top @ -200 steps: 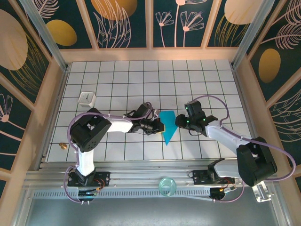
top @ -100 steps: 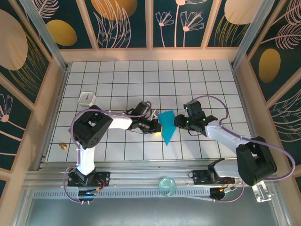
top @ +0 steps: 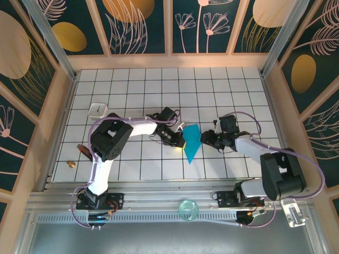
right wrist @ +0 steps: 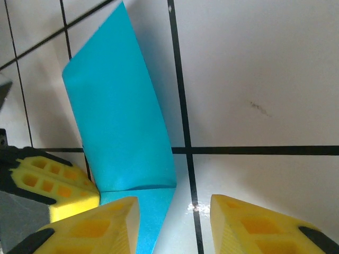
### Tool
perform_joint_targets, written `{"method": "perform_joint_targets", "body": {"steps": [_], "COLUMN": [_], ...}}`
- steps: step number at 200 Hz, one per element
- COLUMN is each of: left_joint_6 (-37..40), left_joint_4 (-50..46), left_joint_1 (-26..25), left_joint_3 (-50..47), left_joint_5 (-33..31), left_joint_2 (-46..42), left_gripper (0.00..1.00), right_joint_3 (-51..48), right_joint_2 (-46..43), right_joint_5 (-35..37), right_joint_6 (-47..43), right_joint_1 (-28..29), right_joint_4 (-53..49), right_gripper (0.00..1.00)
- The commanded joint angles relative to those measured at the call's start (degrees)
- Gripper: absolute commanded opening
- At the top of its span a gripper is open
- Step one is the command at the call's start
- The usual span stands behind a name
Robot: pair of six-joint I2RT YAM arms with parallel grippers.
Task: Fold a paper plane with a square sheet of paper (pick it up from the middle)
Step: Perform the fifth fold on the wing at the bottom-center of the table.
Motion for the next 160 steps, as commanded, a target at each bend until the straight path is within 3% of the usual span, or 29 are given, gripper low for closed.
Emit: {"method": "perform_joint_targets", "body": {"steps": [1, 71, 128, 160], "left_joint_6": [6.03, 6.24, 5.03, -0.81], "left_joint_4": [-2.62, -3.03, -3.27, 0.91], "left_joint_1": [0.84, 1.18, 1.49, 1.54], "left_joint_3": [1.00, 1.01, 2.76, -0.11], "left_joint_5": [-7.98, -8.34, -8.80, -8.32], "left_joint_2": [3.85, 4.20, 3.40, -2.27], "left_gripper": [0.00, 0.00, 0.04, 0.18], "right_joint_3": [-0.64, 0.19, -0.75, -5.20], "right_joint_2": [2.59, 7.89, 6.29, 2.58], "right_joint_5": [-5.96, -8.43, -9.99, -9.26], "right_joint_6": [-2.04, -3.88, -2.83, 6.19], "right_joint_1": [-0.26, -1.90, -2.11, -2.01], "right_joint_4": [4.65, 9.04, 9.58, 14.64], "right_gripper": [0.40, 0.35, 0.06, 0.00]}}
